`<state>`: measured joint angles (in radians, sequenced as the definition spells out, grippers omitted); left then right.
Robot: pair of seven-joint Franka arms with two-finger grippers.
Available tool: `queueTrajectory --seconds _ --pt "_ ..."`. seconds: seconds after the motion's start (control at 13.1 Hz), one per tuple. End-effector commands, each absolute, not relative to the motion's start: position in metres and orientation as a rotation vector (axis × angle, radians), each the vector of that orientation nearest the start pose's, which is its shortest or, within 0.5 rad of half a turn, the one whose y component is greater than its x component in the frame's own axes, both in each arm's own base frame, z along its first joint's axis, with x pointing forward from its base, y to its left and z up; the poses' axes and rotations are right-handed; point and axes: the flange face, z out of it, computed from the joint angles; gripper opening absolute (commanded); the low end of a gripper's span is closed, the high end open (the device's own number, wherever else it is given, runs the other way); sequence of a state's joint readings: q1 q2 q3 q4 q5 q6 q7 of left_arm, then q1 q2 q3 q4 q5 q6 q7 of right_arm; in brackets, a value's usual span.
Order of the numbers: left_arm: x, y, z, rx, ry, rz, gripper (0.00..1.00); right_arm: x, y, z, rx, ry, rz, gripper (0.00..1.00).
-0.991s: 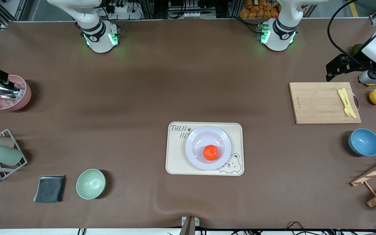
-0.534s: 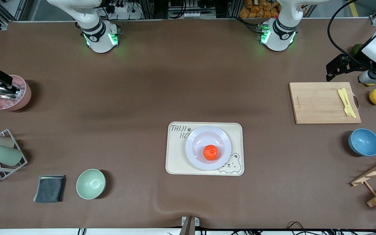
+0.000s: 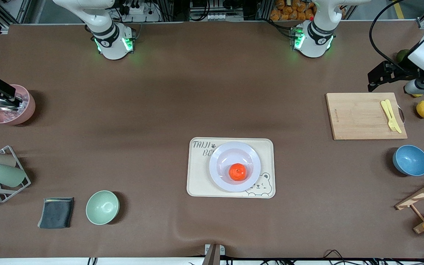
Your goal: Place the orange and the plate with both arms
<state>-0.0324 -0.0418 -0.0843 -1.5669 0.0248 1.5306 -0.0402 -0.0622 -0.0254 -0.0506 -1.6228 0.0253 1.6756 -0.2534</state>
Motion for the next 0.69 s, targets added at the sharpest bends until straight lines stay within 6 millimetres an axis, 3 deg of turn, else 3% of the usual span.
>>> queueTrajectory --seconds 0.0,0.61 --pt "0.5314 -0.0591 0.6524 -3.134 0.137 -0.010 1.00 0.5536 -0.0540 0.6256 -3.127 -0.200 -0.135 1.00" --pt "0.5313 -0.0599 0.6524 -3.134 0.137 -0.010 1.00 0.5550 -0.0532 0.6251 -3.126 -0.205 -0.133 1.00"
